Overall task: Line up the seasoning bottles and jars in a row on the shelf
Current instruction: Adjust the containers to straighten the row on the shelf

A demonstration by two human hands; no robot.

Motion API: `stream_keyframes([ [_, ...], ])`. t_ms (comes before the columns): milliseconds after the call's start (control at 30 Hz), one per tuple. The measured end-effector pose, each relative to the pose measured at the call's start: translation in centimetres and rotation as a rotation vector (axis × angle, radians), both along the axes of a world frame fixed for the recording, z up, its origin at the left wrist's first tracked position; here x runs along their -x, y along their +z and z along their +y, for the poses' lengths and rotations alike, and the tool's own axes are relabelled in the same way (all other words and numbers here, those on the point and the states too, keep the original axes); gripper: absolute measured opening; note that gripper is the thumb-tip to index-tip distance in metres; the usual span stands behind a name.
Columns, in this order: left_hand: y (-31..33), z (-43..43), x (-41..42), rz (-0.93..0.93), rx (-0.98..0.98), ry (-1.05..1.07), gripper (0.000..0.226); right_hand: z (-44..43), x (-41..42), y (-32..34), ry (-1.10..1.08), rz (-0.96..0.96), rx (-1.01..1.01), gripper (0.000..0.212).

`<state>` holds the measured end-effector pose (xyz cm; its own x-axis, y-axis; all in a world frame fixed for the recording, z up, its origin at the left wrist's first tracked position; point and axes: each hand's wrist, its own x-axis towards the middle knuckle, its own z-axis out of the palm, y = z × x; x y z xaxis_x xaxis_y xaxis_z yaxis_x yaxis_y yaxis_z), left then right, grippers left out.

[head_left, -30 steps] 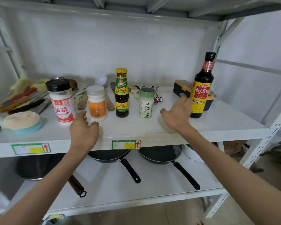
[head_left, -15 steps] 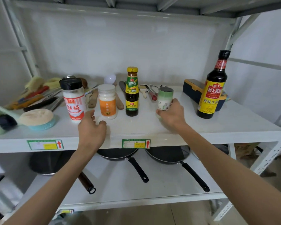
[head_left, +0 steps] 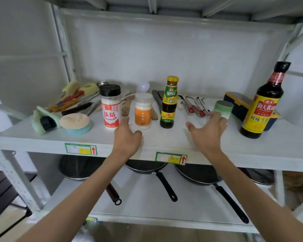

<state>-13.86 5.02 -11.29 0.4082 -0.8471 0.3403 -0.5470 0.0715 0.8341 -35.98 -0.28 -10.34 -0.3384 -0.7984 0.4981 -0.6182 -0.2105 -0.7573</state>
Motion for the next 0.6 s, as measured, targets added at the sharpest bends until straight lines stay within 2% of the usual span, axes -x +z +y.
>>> stream_keyframes([
  [100, 0.4, -0.4, 0.4, -0.002, 0.031, 0.004, 0.051, -0.3, -3.8, 0.0, 0.308, -0.011, -0.129, 0.077],
  [200, 0.7, -1.1, 0.9, -0.004, 0.03, 0.009, 0.05, -1.6, -6.5, 0.9, 0.367, -0.056, -0.201, 0.08],
  [433, 1.7, -3.9, 1.6, 0.014, 0.027, -0.009, 0.048, -4.0, -7.1, 0.4, 0.276, -0.106, -0.16, 0.053],
  [600, 1.1, -4.5, 1.9, 0.082, 0.033, -0.011, 0.043, -4.2, -3.8, -0.2, 0.171, -0.116, -0.108, 0.051],
])
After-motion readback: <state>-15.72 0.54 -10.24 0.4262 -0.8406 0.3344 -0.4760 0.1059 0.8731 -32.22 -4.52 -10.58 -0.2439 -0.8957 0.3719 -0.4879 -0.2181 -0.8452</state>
